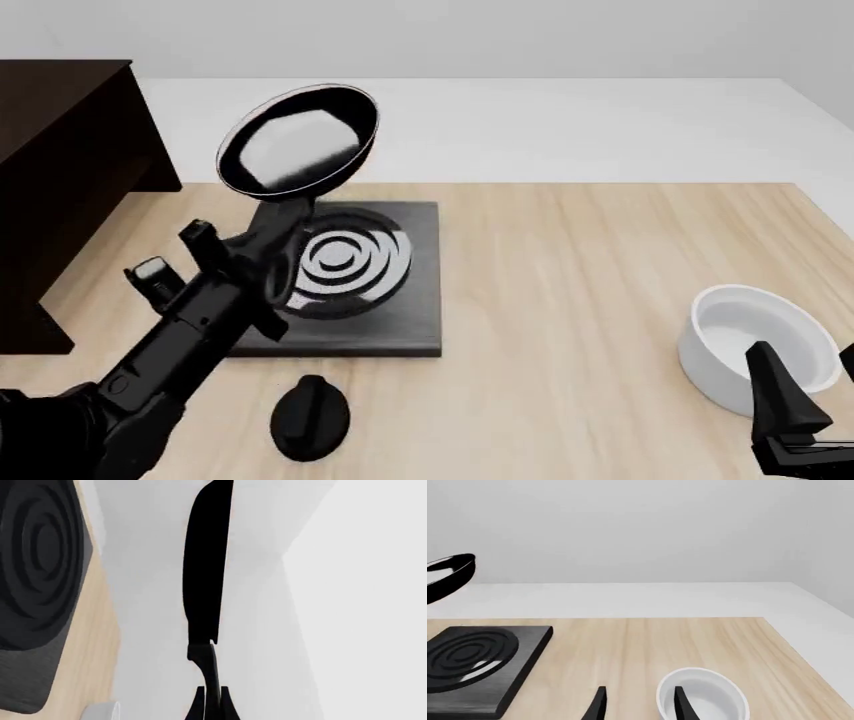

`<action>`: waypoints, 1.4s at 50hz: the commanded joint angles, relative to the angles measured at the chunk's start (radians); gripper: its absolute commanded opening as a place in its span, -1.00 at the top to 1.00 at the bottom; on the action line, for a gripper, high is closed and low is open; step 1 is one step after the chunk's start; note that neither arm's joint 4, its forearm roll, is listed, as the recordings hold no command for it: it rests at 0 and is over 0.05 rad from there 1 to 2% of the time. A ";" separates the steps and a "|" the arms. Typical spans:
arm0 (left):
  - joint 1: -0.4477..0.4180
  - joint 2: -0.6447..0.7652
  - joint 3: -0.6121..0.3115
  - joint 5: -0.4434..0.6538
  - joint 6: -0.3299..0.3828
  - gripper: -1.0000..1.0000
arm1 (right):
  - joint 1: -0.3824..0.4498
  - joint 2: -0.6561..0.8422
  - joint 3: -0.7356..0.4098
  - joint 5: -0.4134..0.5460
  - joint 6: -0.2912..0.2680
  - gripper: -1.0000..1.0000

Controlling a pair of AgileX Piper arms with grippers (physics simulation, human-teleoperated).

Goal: Put the frying pan under the cabinet shelf.

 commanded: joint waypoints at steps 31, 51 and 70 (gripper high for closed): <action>0.323 -0.154 0.166 -0.082 -0.221 1.00 | 0.000 0.000 0.000 0.000 0.000 -1.00; 0.389 -0.020 0.179 -0.082 -0.236 1.00 | 0.000 0.000 0.000 0.000 0.000 -1.00; 0.424 0.187 0.084 -0.082 -0.270 1.00 | 0.000 0.000 0.000 0.000 0.000 -1.00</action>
